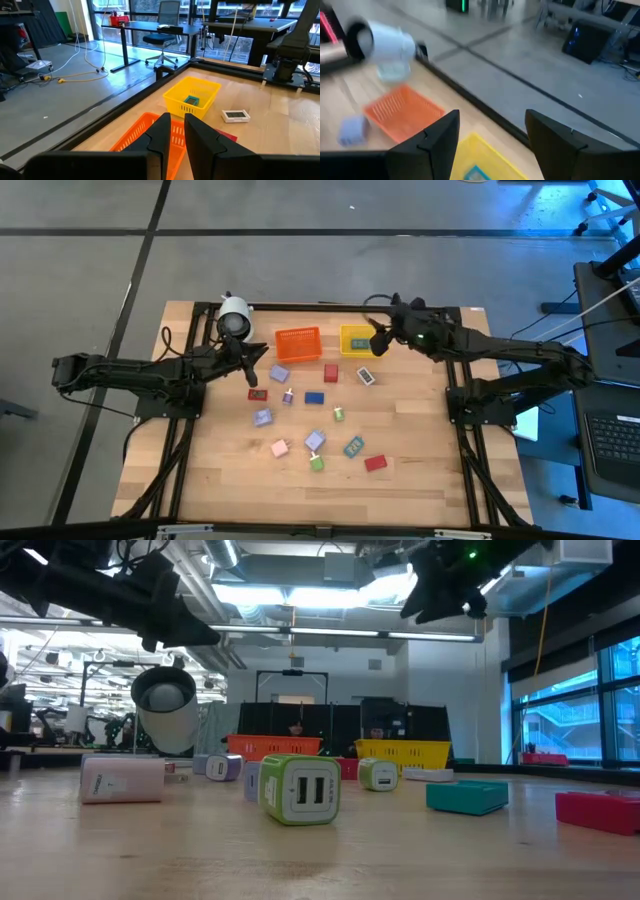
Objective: Pick & Place Office items
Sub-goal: Put the middle purple charger adapter into the orange bin
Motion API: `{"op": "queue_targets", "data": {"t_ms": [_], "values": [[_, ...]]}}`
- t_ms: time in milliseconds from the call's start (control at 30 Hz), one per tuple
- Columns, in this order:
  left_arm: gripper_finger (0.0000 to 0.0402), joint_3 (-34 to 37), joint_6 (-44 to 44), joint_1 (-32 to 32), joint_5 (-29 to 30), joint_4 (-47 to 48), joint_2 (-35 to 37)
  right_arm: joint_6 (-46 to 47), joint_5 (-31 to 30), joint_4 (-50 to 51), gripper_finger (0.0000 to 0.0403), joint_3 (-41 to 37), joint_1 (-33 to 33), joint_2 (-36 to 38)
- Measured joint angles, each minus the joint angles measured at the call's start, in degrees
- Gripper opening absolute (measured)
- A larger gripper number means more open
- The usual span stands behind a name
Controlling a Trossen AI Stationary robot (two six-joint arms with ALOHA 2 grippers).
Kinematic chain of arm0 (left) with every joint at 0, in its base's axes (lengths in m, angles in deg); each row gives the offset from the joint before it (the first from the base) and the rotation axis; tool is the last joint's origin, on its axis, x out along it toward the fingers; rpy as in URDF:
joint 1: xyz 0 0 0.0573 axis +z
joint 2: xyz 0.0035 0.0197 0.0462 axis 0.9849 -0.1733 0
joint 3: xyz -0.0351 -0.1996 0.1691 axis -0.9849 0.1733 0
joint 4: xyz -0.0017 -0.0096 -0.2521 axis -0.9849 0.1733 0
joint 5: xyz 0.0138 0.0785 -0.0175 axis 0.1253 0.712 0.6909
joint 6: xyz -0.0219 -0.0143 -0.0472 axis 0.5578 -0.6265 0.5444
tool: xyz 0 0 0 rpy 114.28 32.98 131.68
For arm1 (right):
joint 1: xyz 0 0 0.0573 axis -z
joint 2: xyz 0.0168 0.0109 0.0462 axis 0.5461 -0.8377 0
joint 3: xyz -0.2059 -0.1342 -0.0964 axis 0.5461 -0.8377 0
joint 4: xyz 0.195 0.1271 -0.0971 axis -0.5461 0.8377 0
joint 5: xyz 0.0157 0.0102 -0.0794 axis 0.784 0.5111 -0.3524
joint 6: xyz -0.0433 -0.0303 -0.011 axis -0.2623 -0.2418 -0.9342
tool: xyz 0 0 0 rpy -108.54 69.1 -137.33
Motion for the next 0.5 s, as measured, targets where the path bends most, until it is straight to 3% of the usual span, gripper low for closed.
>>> {"op": "queue_targets", "data": {"t_ms": [267, 500], "values": [[0.0052, 0.00, 1.20, 0.01, -0.04, 0.04, -0.04, 1.36, 1.29, -10.25, 0.0232, -12.68, 0.00, 10.45], [0.0060, -0.02, 2.16, 0.00, -2.17, -0.45, -1.47, 3.53, 3.15, -17.71, 0.0233, -20.03, -2.28, 12.34]]}}
